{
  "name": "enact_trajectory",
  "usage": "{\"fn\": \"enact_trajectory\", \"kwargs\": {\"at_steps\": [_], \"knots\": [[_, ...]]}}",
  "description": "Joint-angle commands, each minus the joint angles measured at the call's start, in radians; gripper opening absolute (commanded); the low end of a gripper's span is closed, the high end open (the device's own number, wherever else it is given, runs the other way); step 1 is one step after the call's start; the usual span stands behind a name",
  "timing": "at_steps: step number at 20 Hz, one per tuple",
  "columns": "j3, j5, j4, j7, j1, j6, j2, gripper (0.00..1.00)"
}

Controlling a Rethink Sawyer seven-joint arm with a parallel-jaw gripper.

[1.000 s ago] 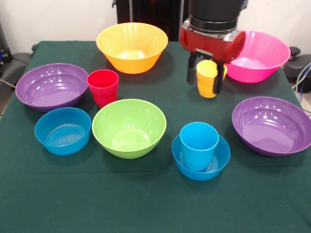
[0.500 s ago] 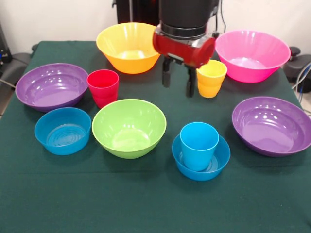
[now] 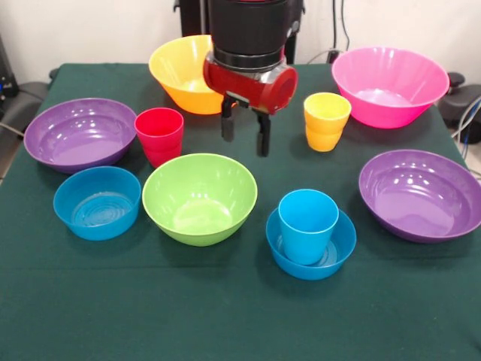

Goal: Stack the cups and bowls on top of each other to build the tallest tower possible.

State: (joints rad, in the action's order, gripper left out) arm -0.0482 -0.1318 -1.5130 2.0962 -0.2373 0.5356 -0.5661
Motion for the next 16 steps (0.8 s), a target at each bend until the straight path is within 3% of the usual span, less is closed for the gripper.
{"fn": "enact_trajectory", "kwargs": {"at_steps": [1,16], "knots": [[0.165,0.118,-0.071,-0.189,-0.049,0.059,0.050,1.00],[0.291,0.272,-0.082,-0.228,-0.203,-0.004,0.086,1.00]]}}
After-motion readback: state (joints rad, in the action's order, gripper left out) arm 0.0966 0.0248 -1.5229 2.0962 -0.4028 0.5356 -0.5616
